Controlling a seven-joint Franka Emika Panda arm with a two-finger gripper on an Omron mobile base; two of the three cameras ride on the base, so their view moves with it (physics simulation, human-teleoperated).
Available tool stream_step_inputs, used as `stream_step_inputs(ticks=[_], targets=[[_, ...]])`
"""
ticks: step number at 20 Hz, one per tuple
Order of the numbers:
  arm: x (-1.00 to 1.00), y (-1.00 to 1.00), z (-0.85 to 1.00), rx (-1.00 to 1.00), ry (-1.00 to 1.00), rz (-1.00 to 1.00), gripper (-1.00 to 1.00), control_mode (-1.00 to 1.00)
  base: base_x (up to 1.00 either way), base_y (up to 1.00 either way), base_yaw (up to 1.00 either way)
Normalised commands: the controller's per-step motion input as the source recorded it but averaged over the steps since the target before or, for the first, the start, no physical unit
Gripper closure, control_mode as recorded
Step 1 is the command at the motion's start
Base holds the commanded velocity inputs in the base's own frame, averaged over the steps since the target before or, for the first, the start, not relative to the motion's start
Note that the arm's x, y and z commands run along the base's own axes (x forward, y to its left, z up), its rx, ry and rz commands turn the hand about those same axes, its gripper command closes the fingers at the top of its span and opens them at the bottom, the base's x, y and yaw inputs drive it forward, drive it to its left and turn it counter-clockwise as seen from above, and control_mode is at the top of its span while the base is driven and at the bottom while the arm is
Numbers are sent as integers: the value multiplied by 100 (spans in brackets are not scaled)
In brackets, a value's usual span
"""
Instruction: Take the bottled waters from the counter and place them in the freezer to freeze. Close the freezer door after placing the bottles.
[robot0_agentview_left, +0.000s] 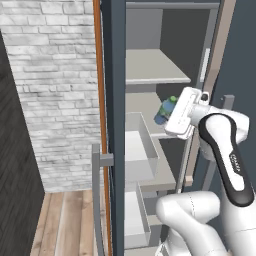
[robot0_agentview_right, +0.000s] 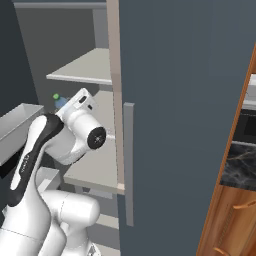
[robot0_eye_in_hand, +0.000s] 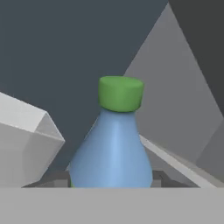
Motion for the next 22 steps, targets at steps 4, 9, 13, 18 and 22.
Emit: stream_step_inputs(ticks=[4, 9, 13, 18, 22], targets=[[-1, -1, 100, 23, 42, -17, 100, -100, 0, 0, 0], [5, 0, 99, 26, 42, -6, 100, -100, 0, 0, 0], [-6, 0, 22, 4, -6, 0, 100, -100, 0, 0, 0], [3, 17, 0, -12, -21, 0, 100, -100, 0, 0, 0], [37, 24, 1, -7, -7, -3, 100, -100, 0, 0, 0]])
